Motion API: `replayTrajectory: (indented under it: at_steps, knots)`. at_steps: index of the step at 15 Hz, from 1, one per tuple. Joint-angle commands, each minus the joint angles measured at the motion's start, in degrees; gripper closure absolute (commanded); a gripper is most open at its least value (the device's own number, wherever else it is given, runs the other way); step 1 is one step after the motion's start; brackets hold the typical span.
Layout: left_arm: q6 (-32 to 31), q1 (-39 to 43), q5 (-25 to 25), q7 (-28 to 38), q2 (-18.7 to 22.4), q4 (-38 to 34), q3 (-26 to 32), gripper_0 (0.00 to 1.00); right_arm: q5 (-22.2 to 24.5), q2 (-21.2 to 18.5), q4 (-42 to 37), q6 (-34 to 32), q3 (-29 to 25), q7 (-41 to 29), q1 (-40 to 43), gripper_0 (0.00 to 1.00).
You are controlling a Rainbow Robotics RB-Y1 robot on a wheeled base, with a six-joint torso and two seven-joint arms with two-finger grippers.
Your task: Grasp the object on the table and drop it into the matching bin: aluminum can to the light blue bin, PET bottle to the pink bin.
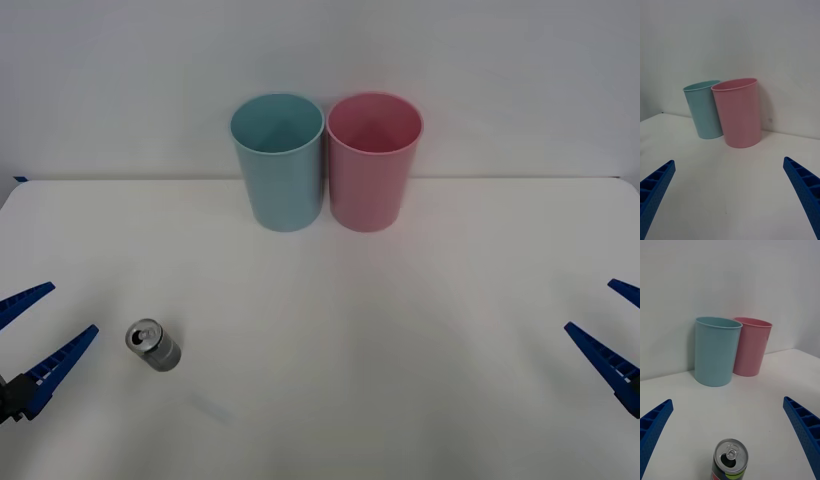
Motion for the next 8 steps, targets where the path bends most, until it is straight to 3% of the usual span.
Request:
replayTrajectory:
  at_steps: [1, 8]
  knots:
    - [0.00, 0.00, 0.00, 0.00, 0.00, 0.00, 0.00, 0.00, 0.00, 0.00, 0.00, 0.00, 0.00, 0.00, 0.00, 0.00]
    - [0.66, 0.57, 0.77, -0.53, -0.76, 0.43, 0.32, 0.00, 0.00, 0.00, 0.00, 0.00, 0.00, 0.00, 0.00, 0.00]
